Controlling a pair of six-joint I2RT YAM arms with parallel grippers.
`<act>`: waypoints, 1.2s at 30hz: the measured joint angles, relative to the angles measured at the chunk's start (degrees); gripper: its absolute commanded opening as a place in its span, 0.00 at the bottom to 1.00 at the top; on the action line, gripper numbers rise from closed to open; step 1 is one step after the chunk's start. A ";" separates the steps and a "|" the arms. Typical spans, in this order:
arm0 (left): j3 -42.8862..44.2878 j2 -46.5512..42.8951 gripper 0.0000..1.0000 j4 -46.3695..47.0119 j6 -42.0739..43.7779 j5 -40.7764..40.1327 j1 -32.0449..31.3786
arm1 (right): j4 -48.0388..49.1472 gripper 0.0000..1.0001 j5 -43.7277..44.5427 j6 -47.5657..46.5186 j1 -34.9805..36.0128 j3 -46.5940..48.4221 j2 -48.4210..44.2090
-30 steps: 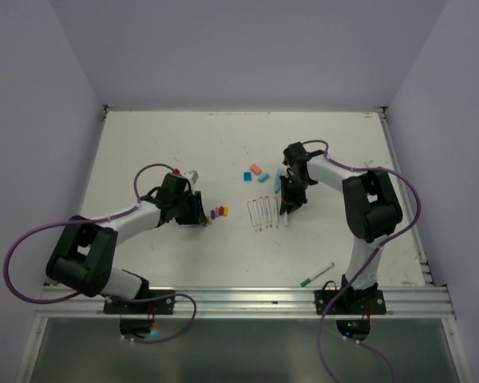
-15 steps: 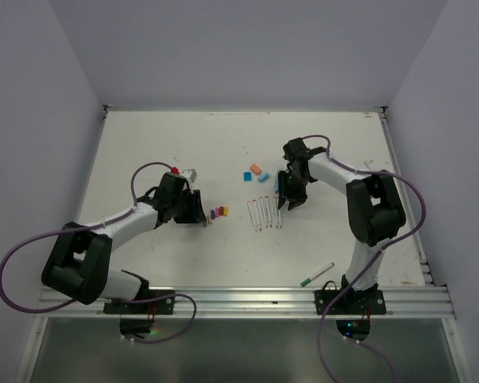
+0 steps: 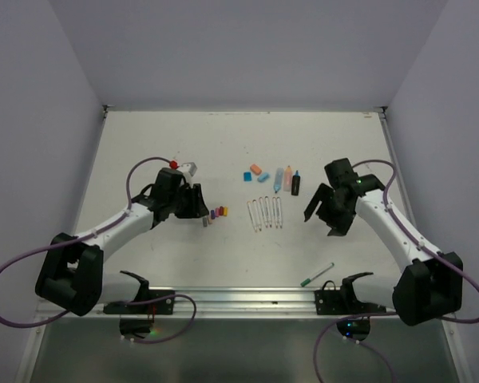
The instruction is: Open the pen caps
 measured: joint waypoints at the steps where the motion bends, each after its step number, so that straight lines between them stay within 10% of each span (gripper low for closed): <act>1: 0.15 -0.13 0.48 0.04 -0.02 0.31 0.00 | -0.79 0.77 0.09 1.97 -1.20 -3.32 -2.16; 32: -0.81 -5.81 0.49 -2.10 -0.17 1.46 0.00 | 6.49 0.50 -1.73 18.58 -6.05 -30.05 -8.72; 36: -0.81 -5.86 0.49 -2.14 -0.15 1.46 0.00 | 5.81 0.25 -1.46 18.62 -6.23 -30.82 -9.66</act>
